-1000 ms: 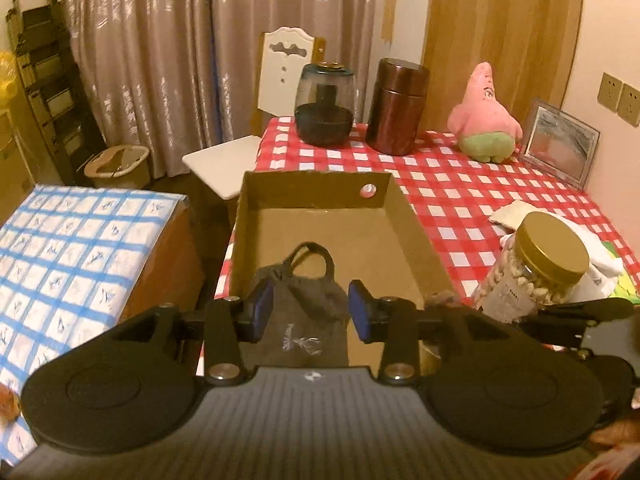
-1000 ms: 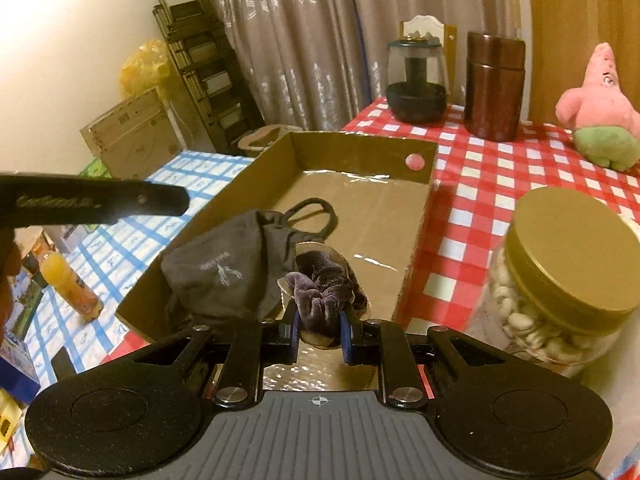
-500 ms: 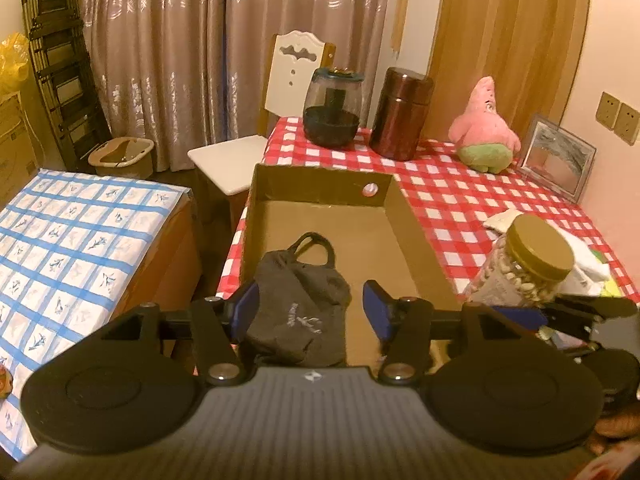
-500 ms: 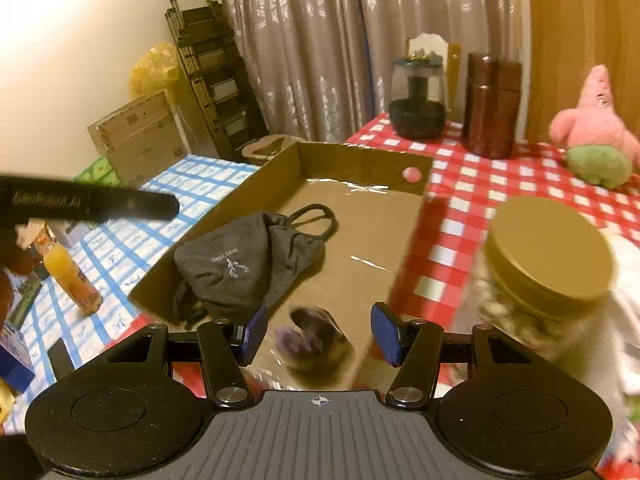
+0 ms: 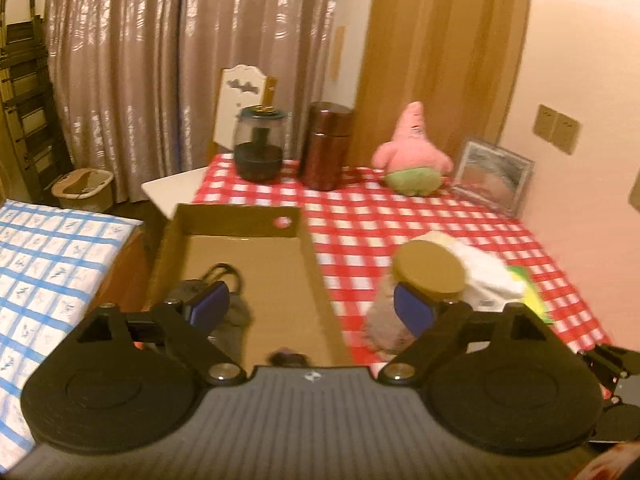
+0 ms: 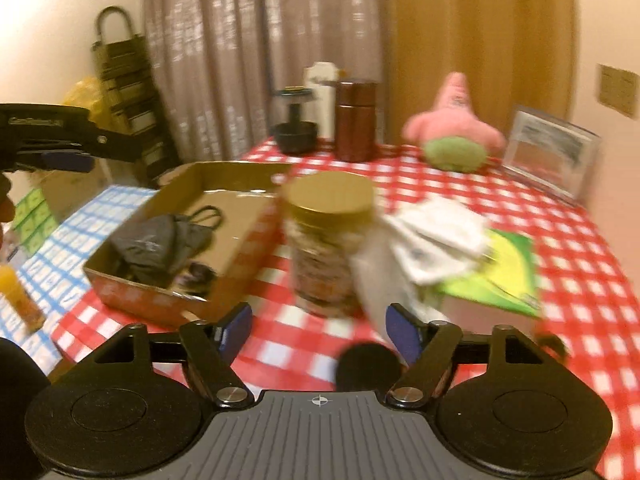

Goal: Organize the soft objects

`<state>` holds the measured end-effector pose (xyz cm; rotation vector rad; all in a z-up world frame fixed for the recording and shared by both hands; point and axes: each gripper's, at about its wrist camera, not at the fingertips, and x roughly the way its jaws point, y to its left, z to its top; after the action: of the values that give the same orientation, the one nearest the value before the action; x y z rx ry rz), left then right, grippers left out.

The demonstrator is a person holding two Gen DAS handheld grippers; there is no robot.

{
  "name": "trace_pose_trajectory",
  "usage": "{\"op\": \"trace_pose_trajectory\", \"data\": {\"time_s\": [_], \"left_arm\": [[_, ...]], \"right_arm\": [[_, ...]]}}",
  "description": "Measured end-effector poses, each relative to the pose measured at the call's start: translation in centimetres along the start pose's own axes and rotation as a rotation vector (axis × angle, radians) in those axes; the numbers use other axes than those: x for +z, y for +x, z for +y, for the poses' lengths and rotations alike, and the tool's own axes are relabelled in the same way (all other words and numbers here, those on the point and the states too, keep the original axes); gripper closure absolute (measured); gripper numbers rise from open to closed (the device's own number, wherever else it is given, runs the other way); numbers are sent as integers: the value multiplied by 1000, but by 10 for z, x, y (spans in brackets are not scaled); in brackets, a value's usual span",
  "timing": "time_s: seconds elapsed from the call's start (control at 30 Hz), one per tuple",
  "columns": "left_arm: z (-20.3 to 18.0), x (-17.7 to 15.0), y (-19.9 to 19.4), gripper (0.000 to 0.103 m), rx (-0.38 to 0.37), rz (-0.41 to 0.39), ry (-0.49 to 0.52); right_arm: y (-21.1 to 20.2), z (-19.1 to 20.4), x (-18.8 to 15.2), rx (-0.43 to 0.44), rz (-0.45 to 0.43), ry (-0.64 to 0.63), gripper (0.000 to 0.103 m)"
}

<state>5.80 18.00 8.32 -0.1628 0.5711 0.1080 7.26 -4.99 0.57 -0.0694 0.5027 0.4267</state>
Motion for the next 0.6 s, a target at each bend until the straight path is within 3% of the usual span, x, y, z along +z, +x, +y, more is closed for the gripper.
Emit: {"op": "trace_pose_trajectory", "data": {"time_s": [0.23, 0.4, 0.6], "left_arm": [[-54, -27, 4, 4, -71, 35, -12], [-85, -50, 18, 4, -77, 73, 1], [-119, -67, 34, 4, -81, 67, 61]], "right_arm": [[-41, -56, -24, -113, 8, 99, 22], [-57, -89, -39, -180, 11, 138, 21], [-59, -123, -47, -223, 20, 163, 21]]}}
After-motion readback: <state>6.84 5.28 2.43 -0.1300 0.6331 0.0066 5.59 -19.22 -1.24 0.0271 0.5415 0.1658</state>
